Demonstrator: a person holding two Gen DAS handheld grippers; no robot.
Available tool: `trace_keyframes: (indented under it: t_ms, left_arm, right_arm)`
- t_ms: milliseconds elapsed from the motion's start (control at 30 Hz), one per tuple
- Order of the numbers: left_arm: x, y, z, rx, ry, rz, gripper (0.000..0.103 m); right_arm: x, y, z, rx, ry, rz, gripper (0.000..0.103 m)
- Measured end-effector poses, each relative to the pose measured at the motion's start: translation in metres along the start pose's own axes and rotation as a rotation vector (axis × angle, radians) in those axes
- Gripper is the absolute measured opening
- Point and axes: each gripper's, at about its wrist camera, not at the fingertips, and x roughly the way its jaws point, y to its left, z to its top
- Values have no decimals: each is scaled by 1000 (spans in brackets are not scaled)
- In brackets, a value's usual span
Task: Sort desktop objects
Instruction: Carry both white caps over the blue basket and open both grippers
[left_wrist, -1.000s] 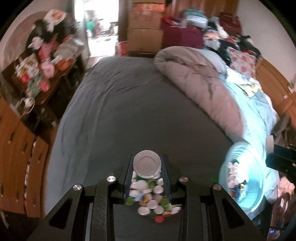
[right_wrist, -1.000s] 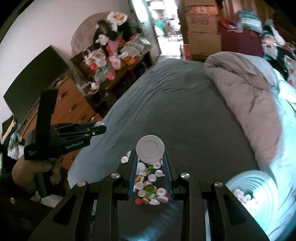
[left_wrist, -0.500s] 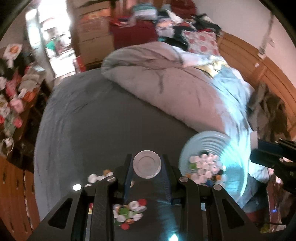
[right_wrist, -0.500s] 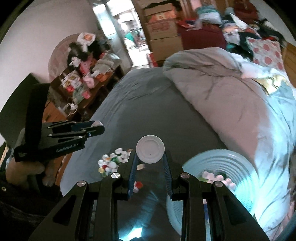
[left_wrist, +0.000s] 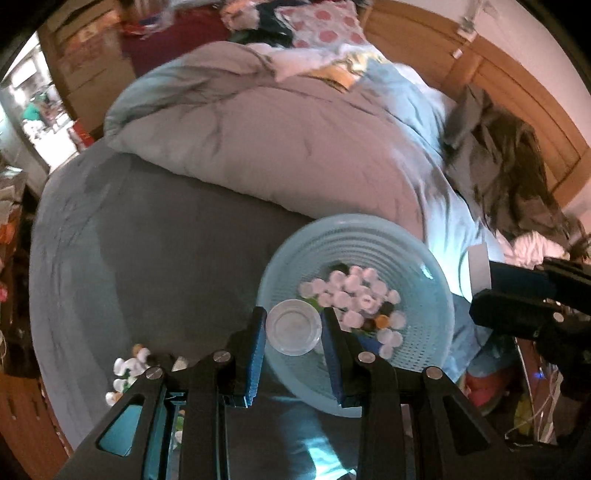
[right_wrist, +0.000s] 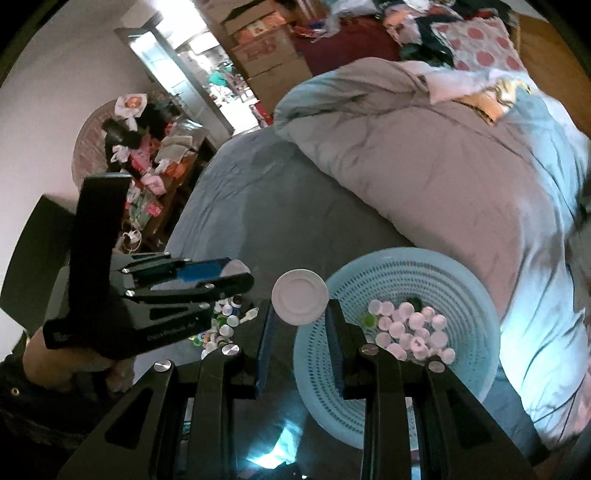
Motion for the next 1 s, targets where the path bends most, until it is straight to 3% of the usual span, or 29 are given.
trace_keyframes:
  t_ms: [367, 1000]
  left_arm:
    - [39, -59, 11, 66, 80, -33, 31]
    - [60, -62, 17, 53, 116, -23, 31]
  right_arm:
    - [-2, -56, -18, 34, 71, -66, 24]
    - [2, -68, -21, 31, 99, -81, 25]
